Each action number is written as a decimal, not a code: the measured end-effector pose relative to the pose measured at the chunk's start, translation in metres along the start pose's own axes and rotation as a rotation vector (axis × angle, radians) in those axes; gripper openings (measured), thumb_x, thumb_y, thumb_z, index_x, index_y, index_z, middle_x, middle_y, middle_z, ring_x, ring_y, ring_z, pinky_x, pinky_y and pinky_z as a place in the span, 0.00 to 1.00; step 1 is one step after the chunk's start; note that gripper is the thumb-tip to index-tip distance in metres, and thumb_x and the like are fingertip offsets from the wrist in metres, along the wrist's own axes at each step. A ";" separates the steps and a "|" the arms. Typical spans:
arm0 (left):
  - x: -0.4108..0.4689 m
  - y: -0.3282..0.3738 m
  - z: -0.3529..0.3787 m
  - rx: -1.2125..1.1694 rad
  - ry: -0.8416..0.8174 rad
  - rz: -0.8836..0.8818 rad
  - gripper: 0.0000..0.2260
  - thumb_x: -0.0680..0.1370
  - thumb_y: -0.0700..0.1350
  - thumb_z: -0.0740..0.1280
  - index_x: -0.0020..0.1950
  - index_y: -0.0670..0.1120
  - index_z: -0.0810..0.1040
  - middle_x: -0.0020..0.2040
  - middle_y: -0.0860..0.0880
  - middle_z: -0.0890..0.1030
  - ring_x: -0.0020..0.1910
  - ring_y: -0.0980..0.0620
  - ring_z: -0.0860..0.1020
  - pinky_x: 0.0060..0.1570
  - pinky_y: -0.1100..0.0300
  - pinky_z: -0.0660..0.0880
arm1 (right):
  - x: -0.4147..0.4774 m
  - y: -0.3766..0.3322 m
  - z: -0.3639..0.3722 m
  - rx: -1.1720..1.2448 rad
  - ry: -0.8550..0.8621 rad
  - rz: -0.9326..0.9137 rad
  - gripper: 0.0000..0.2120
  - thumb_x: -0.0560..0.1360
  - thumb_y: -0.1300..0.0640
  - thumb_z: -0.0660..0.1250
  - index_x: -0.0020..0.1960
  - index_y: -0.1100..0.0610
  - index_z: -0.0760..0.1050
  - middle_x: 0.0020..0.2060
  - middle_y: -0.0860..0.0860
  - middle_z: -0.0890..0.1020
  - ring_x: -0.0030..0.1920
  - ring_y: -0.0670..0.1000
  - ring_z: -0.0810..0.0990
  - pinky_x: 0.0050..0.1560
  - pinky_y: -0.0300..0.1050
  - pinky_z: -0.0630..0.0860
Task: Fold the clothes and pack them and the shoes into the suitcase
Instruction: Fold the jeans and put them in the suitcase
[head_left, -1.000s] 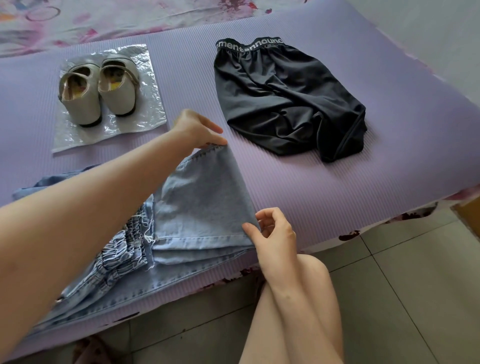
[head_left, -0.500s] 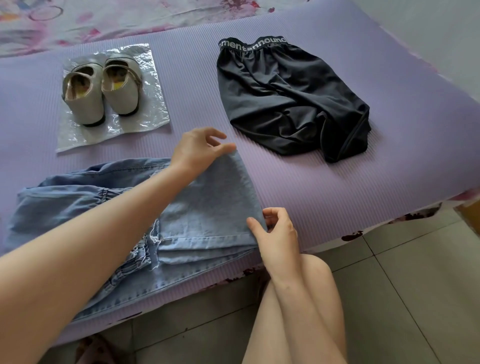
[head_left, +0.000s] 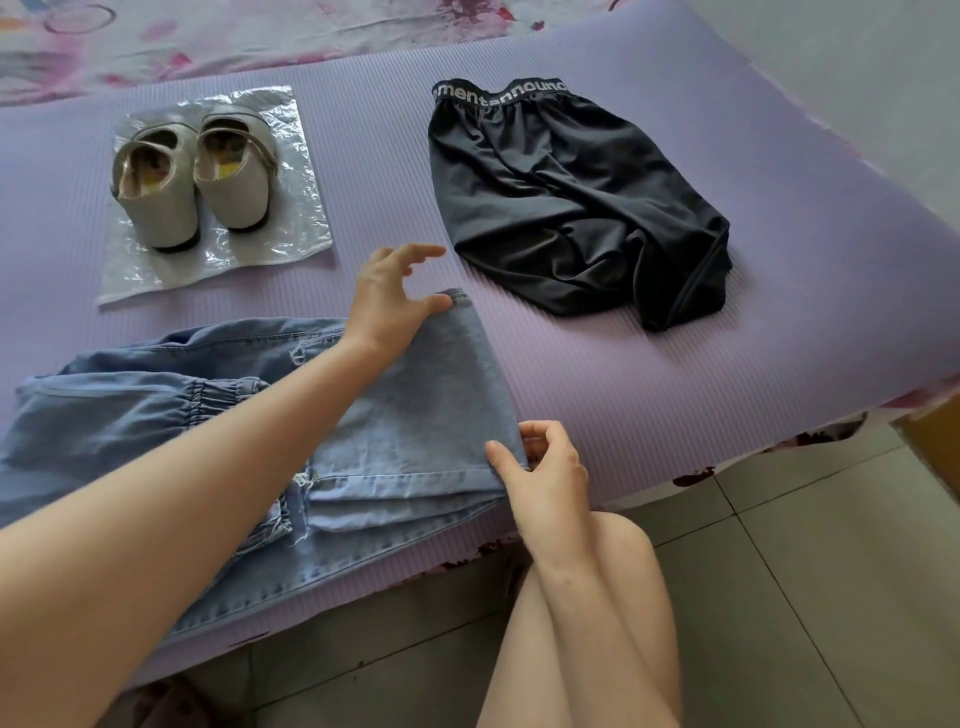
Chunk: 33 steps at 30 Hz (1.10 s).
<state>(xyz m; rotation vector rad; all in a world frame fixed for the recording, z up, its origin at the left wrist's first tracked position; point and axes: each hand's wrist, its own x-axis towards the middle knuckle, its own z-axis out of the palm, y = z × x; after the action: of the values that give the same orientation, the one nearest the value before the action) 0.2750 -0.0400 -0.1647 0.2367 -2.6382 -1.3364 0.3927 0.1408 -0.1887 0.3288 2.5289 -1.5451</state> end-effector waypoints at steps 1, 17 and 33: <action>-0.009 0.001 -0.006 0.111 0.008 0.140 0.19 0.72 0.42 0.72 0.63 0.49 0.76 0.59 0.47 0.74 0.59 0.49 0.71 0.62 0.60 0.66 | 0.000 0.000 -0.001 0.007 -0.002 0.005 0.11 0.74 0.53 0.70 0.50 0.52 0.70 0.41 0.43 0.75 0.39 0.38 0.72 0.35 0.22 0.67; -0.092 -0.071 -0.021 0.884 -0.389 0.086 0.35 0.68 0.70 0.31 0.74 0.59 0.35 0.74 0.53 0.32 0.72 0.50 0.29 0.67 0.41 0.28 | 0.003 0.001 0.002 -0.036 -0.030 0.049 0.13 0.72 0.59 0.73 0.53 0.60 0.75 0.44 0.50 0.78 0.41 0.46 0.75 0.31 0.20 0.66; -0.165 -0.091 -0.067 0.831 -0.199 -0.176 0.39 0.67 0.73 0.30 0.75 0.58 0.35 0.70 0.51 0.22 0.68 0.45 0.22 0.65 0.39 0.28 | -0.004 -0.002 0.008 0.256 -0.009 0.098 0.05 0.73 0.60 0.71 0.48 0.57 0.77 0.43 0.52 0.82 0.42 0.47 0.80 0.35 0.31 0.73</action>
<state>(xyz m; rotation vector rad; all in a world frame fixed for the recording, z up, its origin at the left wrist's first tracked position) 0.4560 -0.1096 -0.2133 0.4600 -3.2552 -0.2164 0.3957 0.1322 -0.1896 0.4688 2.2716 -1.8284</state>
